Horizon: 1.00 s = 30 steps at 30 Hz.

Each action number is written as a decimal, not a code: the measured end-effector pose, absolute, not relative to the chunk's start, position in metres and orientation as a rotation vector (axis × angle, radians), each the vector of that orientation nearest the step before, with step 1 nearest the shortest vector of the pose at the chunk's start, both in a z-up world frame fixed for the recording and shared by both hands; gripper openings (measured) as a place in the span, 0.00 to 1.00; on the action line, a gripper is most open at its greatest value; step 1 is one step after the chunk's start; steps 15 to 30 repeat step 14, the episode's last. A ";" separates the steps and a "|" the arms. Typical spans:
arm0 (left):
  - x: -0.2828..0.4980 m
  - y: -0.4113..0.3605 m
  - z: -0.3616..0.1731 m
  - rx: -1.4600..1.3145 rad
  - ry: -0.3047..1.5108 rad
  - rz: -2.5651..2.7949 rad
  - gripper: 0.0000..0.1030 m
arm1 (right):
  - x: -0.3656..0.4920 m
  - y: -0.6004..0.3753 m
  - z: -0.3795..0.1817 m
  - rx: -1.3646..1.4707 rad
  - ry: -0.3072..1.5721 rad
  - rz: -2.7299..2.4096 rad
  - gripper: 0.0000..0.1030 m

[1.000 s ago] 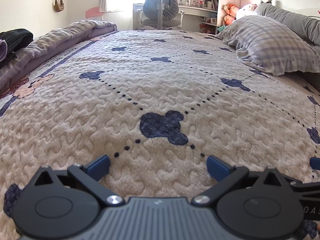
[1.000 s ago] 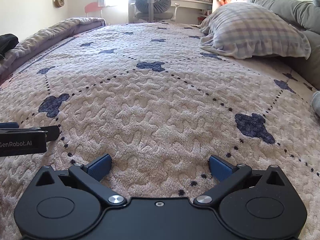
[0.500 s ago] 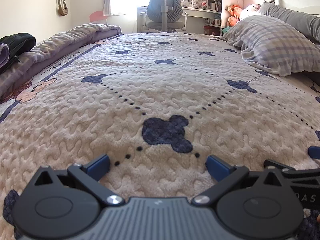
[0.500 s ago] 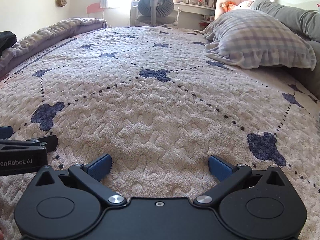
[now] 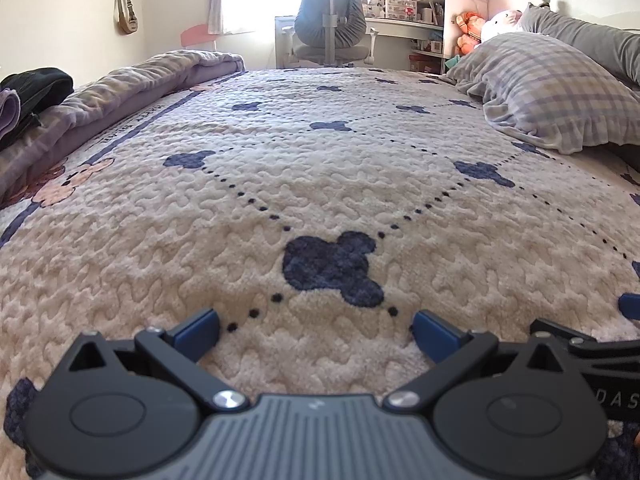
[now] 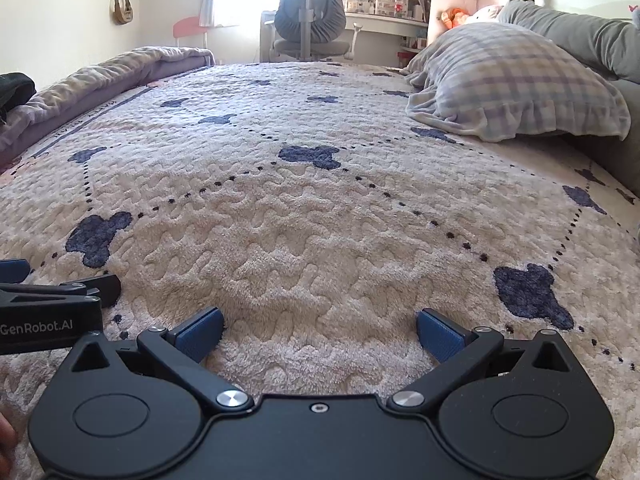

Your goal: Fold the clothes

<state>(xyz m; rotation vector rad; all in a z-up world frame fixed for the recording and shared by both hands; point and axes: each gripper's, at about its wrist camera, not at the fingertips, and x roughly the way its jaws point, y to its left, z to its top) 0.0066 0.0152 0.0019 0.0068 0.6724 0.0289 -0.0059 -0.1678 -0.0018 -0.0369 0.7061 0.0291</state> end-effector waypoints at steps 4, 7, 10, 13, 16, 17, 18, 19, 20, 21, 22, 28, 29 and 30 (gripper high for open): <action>0.005 0.015 0.002 0.008 0.668 0.023 1.00 | -0.007 -0.168 -0.002 -0.036 0.703 0.028 0.99; 0.006 0.016 0.002 0.006 0.666 0.022 1.00 | -0.008 -0.168 -0.002 -0.037 0.701 0.027 1.00; 0.006 0.016 0.001 0.008 0.661 0.022 1.00 | -0.009 -0.168 -0.002 -0.037 0.700 0.025 1.00; 0.004 0.016 0.001 0.005 0.656 0.021 1.00 | -0.009 -0.167 -0.002 -0.042 0.698 0.022 0.99; 0.004 0.016 0.001 0.003 0.654 0.021 1.00 | -0.010 -0.166 -0.002 -0.045 0.697 0.020 0.99; 0.004 0.016 0.001 0.003 0.654 0.021 1.00 | -0.010 -0.166 -0.002 -0.045 0.697 0.020 0.99; 0.004 0.016 0.001 0.003 0.654 0.021 1.00 | -0.010 -0.166 -0.002 -0.045 0.697 0.020 0.99; 0.004 0.016 0.001 0.003 0.654 0.021 1.00 | -0.010 -0.166 -0.002 -0.045 0.697 0.020 0.99; 0.004 0.016 0.001 0.003 0.654 0.021 1.00 | -0.010 -0.166 -0.002 -0.045 0.697 0.020 0.99; 0.004 0.016 0.001 0.003 0.654 0.021 1.00 | -0.010 -0.166 -0.002 -0.045 0.697 0.020 0.99; 0.004 0.016 0.001 0.003 0.654 0.021 1.00 | -0.010 -0.166 -0.002 -0.045 0.697 0.020 0.99; 0.004 0.016 0.001 0.003 0.654 0.021 1.00 | -0.010 -0.166 -0.002 -0.045 0.697 0.020 0.99; 0.004 0.016 0.001 0.003 0.654 0.021 1.00 | -0.010 -0.166 -0.002 -0.045 0.697 0.020 0.99; 0.004 0.016 0.001 0.003 0.654 0.021 1.00 | -0.010 -0.166 -0.002 -0.045 0.697 0.020 0.99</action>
